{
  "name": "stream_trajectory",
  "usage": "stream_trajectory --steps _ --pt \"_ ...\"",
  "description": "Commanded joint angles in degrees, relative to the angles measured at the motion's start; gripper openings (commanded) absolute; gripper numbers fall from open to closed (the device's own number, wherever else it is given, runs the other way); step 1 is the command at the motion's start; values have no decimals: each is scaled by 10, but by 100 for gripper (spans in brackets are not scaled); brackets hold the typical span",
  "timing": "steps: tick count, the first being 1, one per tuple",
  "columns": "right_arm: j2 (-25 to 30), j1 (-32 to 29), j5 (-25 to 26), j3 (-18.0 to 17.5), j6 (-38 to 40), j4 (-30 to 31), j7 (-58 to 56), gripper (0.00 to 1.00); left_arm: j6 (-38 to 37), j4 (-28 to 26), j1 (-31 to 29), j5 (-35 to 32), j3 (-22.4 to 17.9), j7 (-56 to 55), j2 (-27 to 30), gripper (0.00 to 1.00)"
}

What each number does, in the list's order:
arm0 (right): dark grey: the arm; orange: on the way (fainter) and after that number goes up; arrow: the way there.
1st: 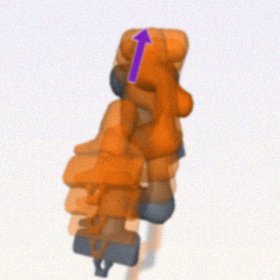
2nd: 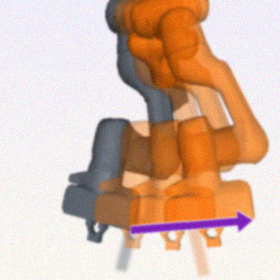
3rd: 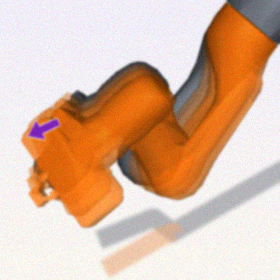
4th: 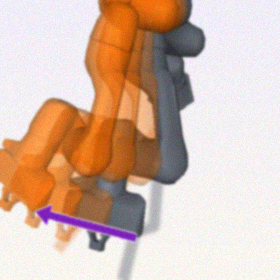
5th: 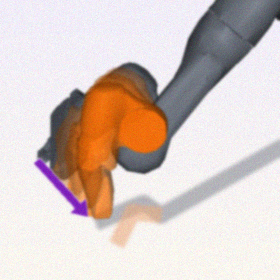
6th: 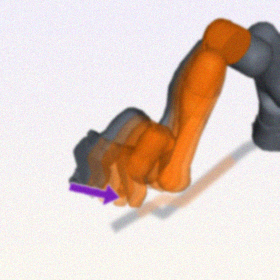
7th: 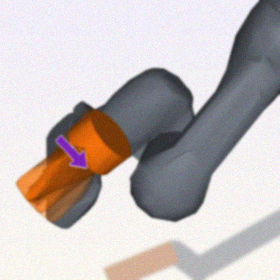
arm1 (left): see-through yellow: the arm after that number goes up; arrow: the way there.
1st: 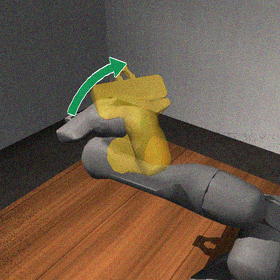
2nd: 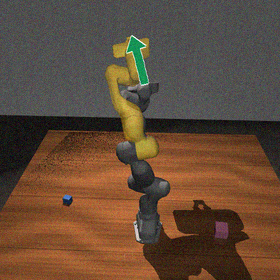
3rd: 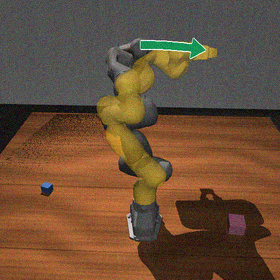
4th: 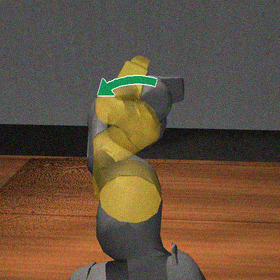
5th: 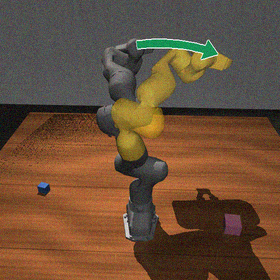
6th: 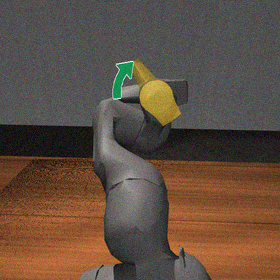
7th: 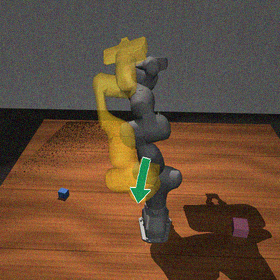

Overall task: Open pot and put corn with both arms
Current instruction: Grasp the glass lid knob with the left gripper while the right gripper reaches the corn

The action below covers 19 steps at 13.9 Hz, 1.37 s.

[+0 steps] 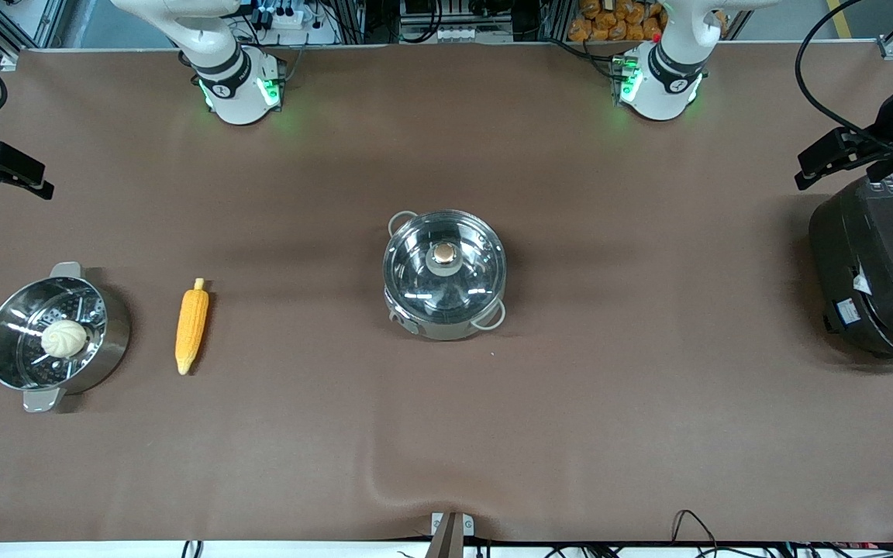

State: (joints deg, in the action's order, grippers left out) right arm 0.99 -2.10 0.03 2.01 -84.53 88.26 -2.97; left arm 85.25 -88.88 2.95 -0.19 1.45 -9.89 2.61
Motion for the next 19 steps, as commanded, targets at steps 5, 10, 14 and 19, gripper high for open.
stream_trajectory --steps 5,10,14,19 --pt "1 -9 2 -4 2 4 -9 100 -14 24 4 -10 16 17 -17 100" --pt "-6 -6 1 -4 -1 4 -9 100 48 26 81 -10 100 -173 -98 100" --pt "-32 -7 1 -4 -20 10 -11 100 98 100 202 -12 104 -415 -230 100" --pt "-130 -5 1 -6 -53 10 -10 100 199 143 290 -13 94 -585 -335 100"
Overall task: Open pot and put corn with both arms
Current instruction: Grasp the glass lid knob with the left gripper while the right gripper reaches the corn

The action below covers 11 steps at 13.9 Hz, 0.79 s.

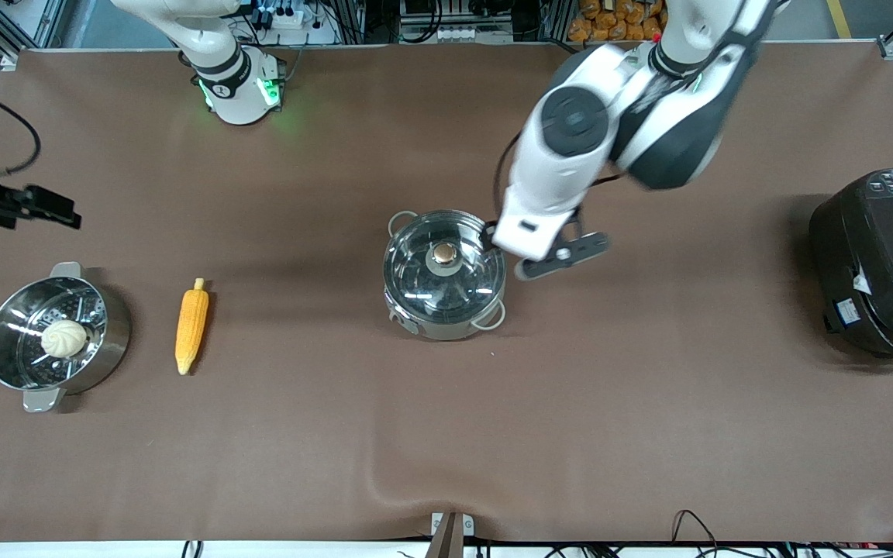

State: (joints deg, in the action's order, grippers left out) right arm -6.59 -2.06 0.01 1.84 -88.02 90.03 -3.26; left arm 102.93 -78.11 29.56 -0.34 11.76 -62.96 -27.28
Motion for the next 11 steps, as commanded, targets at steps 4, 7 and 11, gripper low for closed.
stream_trajectory --steps 4,7,11 --pt "-144 -3 -19 -4 -83 -6 -8 100 75 36 73 -16 -31 -139 -71 100" --pt "-166 -6 -19 -4 -129 12 -7 100 93 37 92 -16 -37 -162 -92 100" --pt "-214 -11 -39 -4 -188 23 -7 100 116 37 102 -16 -40 -184 -110 100"
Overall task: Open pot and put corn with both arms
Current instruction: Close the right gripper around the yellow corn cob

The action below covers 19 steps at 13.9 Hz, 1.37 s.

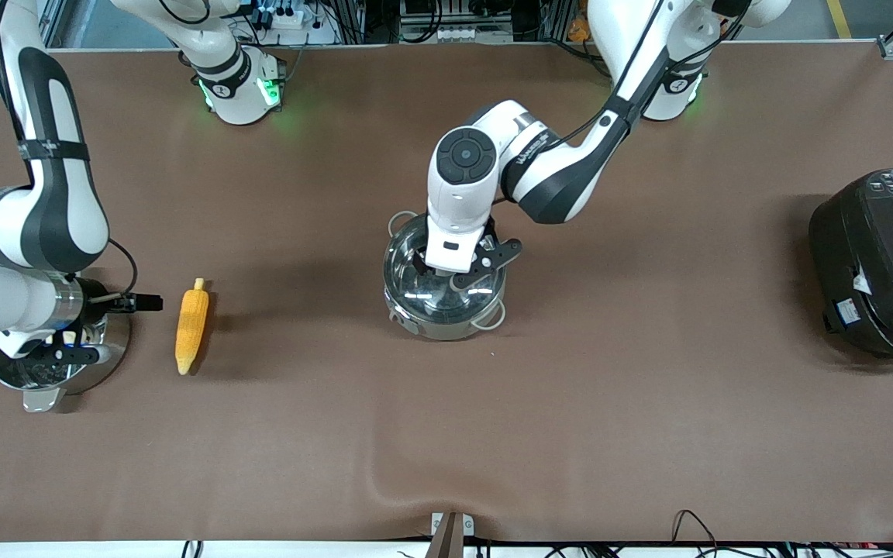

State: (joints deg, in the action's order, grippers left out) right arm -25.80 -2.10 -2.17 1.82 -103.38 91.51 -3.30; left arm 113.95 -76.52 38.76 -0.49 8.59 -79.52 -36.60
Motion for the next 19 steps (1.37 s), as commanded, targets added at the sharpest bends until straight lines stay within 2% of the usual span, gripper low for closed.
stream_trajectory --steps 1,3,4,11,12,13,14,15,17,19 --pt "-24 -10 -17 -4 -58 20 -7 100 11 21 10 -14 -8 -20 -20 100" --pt "-24 -12 -16 -3 -102 56 -14 100 12 20 10 -15 -8 -20 -22 90" --pt "-24 -14 -16 -3 -117 69 -21 100 11 19 16 -15 -8 -20 -23 78" --pt "-64 -5 -11 -3 -158 91 -37 100 10 16 22 -15 -7 -20 -23 68" --pt "-70 -6 -11 -3 -160 91 -51 100 10 16 22 -15 -7 -20 -23 62" --pt "-75 -7 -11 -3 -161 91 -60 100 10 15 21 -15 -7 -19 -24 47" --pt "-79 -8 -11 -3 -163 91 -64 100 10 15 21 -15 -7 -18 -25 20" --pt "-81 -7 -11 -3 -163 91 -64 100 7 15 21 -16 -7 -18 -24 0" --pt "-94 -6 -11 -3 -163 91 -64 100 2 16 20 -18 -8 -17 -16 0" --pt "-101 -7 -11 -4 -163 92 -66 100 -29 16 8 -16 -7 -6 20 0"
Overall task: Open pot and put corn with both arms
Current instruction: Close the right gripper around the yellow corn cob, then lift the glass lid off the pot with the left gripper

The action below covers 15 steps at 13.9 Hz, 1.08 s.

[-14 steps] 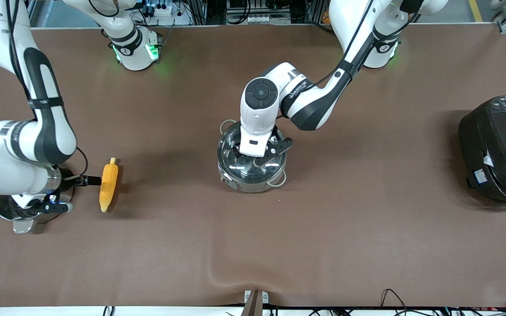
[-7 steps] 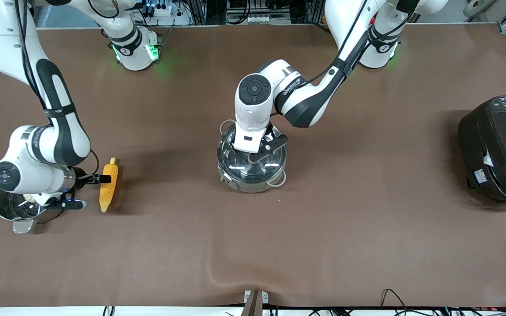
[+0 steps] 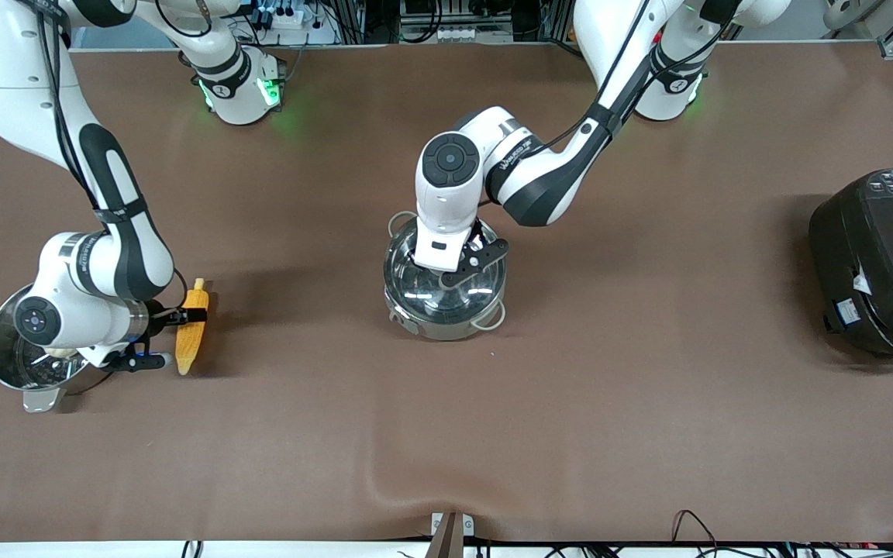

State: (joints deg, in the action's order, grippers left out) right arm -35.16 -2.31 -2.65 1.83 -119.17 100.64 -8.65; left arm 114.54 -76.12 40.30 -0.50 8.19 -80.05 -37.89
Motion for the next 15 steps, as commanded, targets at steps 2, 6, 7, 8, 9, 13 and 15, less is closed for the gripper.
stream_trajectory --steps 2,6,7,8,9,13,15 --pt "-15 -8 -6 -3 -5 1 -38 100 -66 12 -37 -16 -3 28 84 0" --pt "-16 -14 -10 -4 -5 2 -43 0 -176 -2 -165 -6 3 267 177 0" --pt "-16 -14 -10 -4 -5 2 -43 0 -195 -4 -196 -5 3 317 180 0" --pt "-16 -13 -11 -4 -5 3 -43 0 -195 -15 -229 -5 3 355 185 0" --pt "-15 -13 -11 -5 -7 8 -43 0 -195 -24 -257 -4 4 394 185 0" --pt "14 -4 -11 -8 3 7 -52 0 -124 -133 -379 -3 4 590 197 0" --pt "53 -1 -11 -9 30 4 -65 0 -44 -225 -405 -6 3 614 210 0"
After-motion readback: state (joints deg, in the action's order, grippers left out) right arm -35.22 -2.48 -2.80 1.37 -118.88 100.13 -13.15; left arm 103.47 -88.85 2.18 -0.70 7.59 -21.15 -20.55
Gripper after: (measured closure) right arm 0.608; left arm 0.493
